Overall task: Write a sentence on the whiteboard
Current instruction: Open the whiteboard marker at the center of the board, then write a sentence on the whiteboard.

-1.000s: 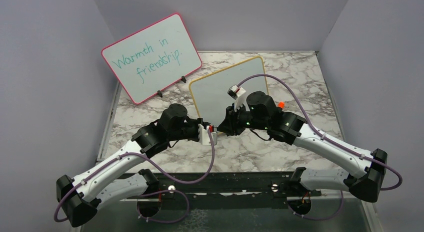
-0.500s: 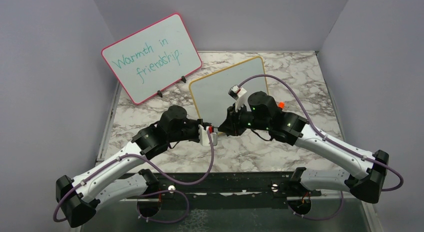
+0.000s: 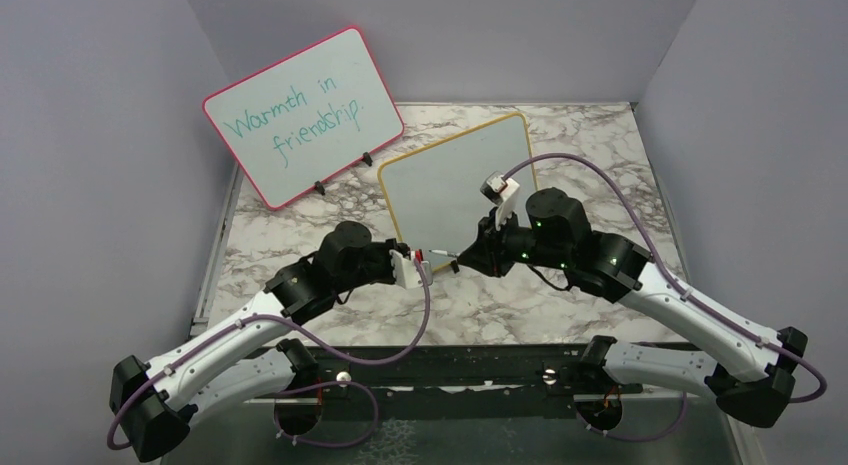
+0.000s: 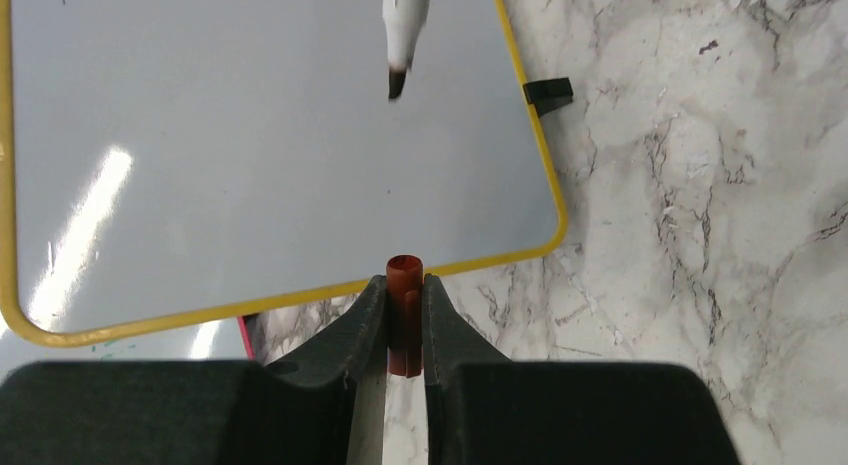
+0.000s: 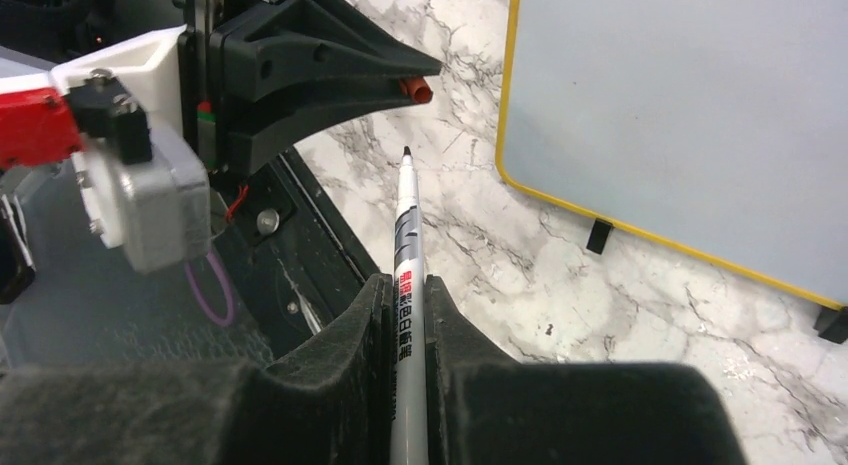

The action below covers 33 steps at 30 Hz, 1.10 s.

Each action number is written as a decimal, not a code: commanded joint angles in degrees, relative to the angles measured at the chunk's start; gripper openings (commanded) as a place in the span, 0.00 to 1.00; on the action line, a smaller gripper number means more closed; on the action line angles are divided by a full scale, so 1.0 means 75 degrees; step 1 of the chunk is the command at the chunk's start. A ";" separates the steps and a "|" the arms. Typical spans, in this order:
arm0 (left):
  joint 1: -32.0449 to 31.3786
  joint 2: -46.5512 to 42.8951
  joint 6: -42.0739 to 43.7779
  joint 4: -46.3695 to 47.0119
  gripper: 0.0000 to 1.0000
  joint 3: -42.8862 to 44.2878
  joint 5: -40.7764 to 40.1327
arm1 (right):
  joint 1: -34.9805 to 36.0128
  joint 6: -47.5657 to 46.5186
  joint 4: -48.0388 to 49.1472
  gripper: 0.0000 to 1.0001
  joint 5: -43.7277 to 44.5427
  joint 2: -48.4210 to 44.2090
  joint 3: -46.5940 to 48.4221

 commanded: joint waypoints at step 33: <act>0.3519 0.2881 -0.6984 -0.0583 0.00 0.1163 -0.2338 | -0.0014 -0.1304 0.0882 0.01 0.5163 -0.1904 -0.1424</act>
